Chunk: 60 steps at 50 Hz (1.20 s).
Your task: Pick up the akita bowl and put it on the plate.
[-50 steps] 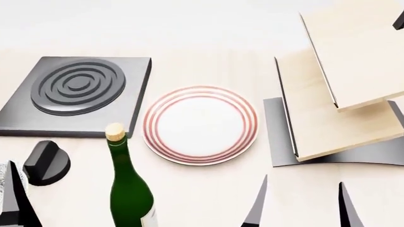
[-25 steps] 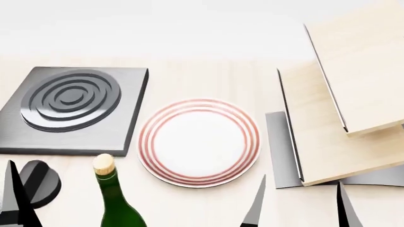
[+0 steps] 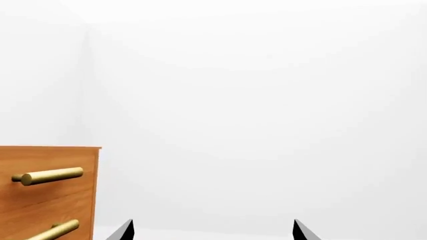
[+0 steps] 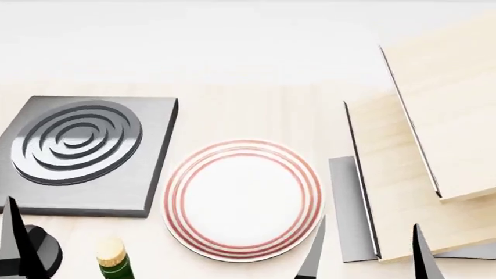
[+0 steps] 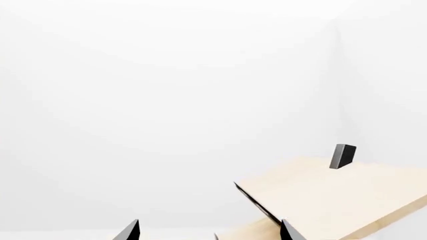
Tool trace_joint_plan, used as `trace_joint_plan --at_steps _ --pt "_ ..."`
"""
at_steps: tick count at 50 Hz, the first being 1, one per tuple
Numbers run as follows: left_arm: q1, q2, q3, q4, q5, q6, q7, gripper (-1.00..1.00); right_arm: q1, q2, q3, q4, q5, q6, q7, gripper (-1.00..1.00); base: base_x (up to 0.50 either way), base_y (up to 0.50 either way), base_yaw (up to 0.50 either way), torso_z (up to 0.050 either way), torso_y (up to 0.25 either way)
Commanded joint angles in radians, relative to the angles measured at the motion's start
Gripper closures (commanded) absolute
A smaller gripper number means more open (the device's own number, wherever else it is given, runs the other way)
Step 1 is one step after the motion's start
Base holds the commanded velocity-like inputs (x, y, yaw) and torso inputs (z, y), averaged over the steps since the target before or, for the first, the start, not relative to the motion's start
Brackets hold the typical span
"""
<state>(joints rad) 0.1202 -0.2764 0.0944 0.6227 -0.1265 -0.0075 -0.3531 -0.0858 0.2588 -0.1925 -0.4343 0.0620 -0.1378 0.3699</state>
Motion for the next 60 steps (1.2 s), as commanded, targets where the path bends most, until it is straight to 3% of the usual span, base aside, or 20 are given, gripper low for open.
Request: trace_joint_plan --at_steps 1,39,60 --pt "0.001 -0.004 0.000 0.002 0.000 0.002 -0.009 -1.00 -0.001 0.005 -0.003 -0.002 0.002 -0.002 0.005 -1.00 0.17 0.00 0.00 0.000 0.000" --pt "0.007 -0.026 0.000 0.003 0.001 0.021 -0.025 -1.00 0.012 0.014 -0.017 0.025 0.009 -0.015 0.021 -1.00 0.11 0.00 0.00 0.000 0.000" --pt "0.044 -0.081 -0.161 0.126 -0.019 -0.108 -0.110 -1.00 0.030 0.018 -0.021 0.038 0.013 -0.011 0.031 -1.00 0.00 0.00 0.00 0.000 0.000"
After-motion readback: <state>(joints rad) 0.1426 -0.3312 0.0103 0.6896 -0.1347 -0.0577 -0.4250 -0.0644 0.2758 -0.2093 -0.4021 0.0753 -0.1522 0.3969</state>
